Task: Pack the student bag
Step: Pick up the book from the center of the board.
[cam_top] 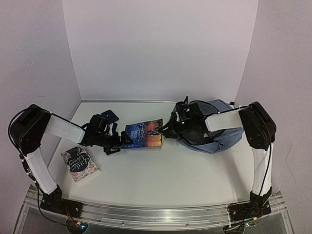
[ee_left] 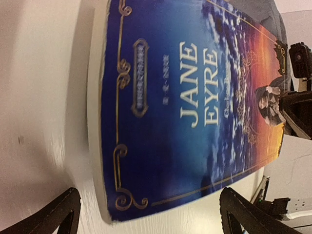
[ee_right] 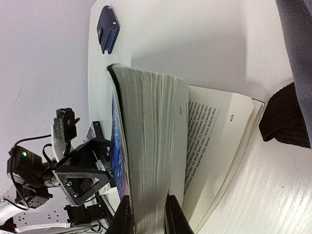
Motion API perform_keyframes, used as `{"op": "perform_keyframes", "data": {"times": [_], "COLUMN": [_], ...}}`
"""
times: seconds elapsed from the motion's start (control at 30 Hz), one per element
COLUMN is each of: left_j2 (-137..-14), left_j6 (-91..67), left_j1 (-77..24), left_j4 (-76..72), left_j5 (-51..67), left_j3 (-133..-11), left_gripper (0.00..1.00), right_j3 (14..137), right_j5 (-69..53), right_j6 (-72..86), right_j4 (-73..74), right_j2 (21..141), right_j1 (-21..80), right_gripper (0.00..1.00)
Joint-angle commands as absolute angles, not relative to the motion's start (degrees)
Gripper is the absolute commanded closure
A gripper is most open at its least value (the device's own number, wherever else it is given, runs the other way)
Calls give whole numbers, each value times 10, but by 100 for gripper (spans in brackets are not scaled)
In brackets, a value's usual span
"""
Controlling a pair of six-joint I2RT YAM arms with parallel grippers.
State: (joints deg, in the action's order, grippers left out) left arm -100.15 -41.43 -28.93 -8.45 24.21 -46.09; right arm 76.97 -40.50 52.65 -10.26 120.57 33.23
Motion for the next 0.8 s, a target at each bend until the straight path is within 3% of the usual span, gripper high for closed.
{"op": "perform_keyframes", "data": {"times": [0.0,0.17,0.33,0.53,0.77], "left_j2": [-943,-911,-926,-1040,-1181], "left_j6": [-527,-634,-657,-724,-825], "left_j1": [-287,-288,-288,-279,-269], "left_j4": [-196,-340,-386,-537,-737], "left_j5": [254,244,232,273,330], "left_j3": [-386,-288,-281,-304,-328], "left_gripper": [0,0,0,2,15], "right_j3": [784,783,773,748,723], "right_j5": [-416,-415,-426,-449,-477], "right_j6": [578,594,596,588,571], "right_j4": [-172,-173,-175,-178,-181], "right_j2": [1153,1153,1157,1144,1127], "right_j1": [329,329,329,329,330], "right_gripper": [100,100,100,100,100]}}
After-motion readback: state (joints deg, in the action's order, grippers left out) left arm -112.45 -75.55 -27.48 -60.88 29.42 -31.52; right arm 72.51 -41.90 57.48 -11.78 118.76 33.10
